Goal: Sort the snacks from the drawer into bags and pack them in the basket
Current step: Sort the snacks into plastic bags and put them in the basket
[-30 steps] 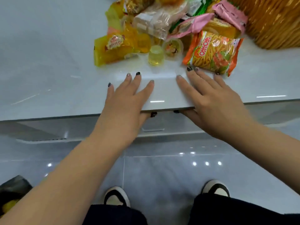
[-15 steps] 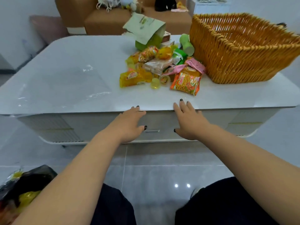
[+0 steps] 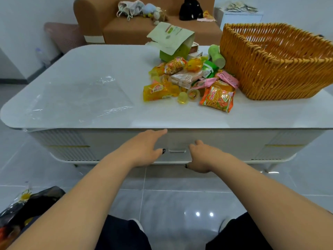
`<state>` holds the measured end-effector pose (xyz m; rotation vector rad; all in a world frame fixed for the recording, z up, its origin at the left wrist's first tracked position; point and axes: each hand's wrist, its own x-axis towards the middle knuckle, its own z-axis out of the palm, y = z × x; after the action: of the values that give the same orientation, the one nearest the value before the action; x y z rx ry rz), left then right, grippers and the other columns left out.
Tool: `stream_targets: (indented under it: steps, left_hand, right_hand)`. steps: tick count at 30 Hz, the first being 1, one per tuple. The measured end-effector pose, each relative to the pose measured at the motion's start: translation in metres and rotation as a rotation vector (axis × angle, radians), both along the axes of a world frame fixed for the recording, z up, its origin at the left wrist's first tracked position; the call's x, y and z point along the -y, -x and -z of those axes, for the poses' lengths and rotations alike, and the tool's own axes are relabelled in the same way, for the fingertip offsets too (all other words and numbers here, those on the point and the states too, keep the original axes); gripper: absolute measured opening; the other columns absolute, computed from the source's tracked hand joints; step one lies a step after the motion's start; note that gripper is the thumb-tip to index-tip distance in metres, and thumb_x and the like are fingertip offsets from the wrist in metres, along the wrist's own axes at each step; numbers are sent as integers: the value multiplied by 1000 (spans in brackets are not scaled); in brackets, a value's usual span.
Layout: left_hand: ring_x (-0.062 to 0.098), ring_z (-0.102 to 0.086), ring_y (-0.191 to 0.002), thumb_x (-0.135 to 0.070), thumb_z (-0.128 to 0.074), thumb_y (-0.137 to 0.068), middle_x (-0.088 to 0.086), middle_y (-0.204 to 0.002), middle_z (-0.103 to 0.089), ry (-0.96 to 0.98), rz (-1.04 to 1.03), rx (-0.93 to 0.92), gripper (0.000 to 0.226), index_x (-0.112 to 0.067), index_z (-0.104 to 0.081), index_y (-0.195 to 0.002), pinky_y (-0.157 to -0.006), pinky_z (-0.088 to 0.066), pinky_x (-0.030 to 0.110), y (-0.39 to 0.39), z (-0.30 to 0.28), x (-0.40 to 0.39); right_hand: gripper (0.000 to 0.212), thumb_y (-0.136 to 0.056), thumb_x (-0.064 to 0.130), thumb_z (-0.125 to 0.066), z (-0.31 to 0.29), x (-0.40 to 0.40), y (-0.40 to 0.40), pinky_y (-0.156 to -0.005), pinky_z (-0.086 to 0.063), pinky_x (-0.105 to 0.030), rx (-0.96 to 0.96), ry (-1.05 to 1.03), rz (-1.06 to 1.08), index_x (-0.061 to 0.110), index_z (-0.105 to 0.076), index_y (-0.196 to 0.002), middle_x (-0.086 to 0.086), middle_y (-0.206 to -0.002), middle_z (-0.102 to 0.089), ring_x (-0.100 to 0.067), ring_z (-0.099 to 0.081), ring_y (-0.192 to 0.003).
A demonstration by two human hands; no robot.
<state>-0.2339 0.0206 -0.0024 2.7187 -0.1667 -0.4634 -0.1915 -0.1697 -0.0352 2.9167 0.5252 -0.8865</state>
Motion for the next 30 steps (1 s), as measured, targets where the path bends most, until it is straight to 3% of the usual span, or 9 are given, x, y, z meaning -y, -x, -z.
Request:
stream_targets:
  steps: [5, 12, 18, 21, 23, 25, 27, 30]
  left_hand:
    - [18, -30, -143, -34, -52, -99, -2, -158, -28, 2, -32, 3, 72, -39, -7, -155, -110, -31, 32, -1, 0, -16]
    - [16, -36, -138, -33, -53, -98, -6, -156, -30, 29, -59, 16, 57, -29, -27, -148, -109, -33, 31, 0, 4, -18]
    - [18, -22, -147, -33, -52, -98, -1, -162, -18, -38, 38, -18, 72, -24, -10, -156, -117, -26, 35, 5, 9, -5]
    - [23, -36, -138, -32, -50, -99, 3, -153, -34, -72, 28, -12, 63, -21, -20, -153, -110, -37, 41, 6, 8, -2]
    - [23, -46, -126, -32, -50, -99, 5, -140, -44, -88, 15, -13, 52, -18, -32, -146, -103, -42, 41, 7, 7, 0]
    - [22, -46, -122, -32, -50, -99, 3, -134, -44, -103, 2, 32, 45, -18, -39, -141, -99, -44, 40, 9, 6, 2]
    - [21, -42, -126, -31, -50, -99, 2, -136, -40, -91, -29, 116, 45, -21, -40, -142, -99, -44, 39, 9, 6, 2]
    - [23, -34, -136, -32, -47, -101, 3, -149, -32, -90, -26, 97, 52, -21, -31, -149, -108, -36, 42, 5, 8, 2]
  right_hand:
    - [69, -94, 42, -54, 25, -18, -10, -104, -41, -43, -50, -112, -64, 9, -25, -148, -11, -154, -20, -34, -44, -129]
    - [89, -90, 30, -62, 60, -27, -13, -98, -47, -36, -127, -158, -6, 22, -2, -155, -2, -161, 2, -32, -48, -126]
    - [95, -85, 37, -69, 47, -24, -1, -107, -39, -35, -183, -133, 12, 28, -4, -154, 2, -161, -5, -28, -36, -138]
    - [77, -91, 38, -61, 19, -27, 13, -107, -37, -36, -185, 13, -110, 24, -18, -154, -4, -157, -24, -27, -37, -137]
    - [59, -94, 37, -55, -8, -23, 21, -104, -40, -35, -123, -12, -143, 26, -34, -148, -3, -146, -43, -24, -44, -130]
    - [50, -93, 36, -55, -33, -9, 25, -100, -44, -36, 33, -203, -70, 32, -44, -142, 0, -137, -52, -20, -49, -123]
    - [51, -93, 36, -56, -43, 10, 23, -101, -44, -38, 221, -352, 24, 33, -42, -142, 2, -139, -48, -18, -45, -126]
    - [61, -95, 45, -51, -31, 23, 14, -112, -30, -48, 239, -226, 95, 34, -26, -150, -6, -152, -28, -26, -26, -140]
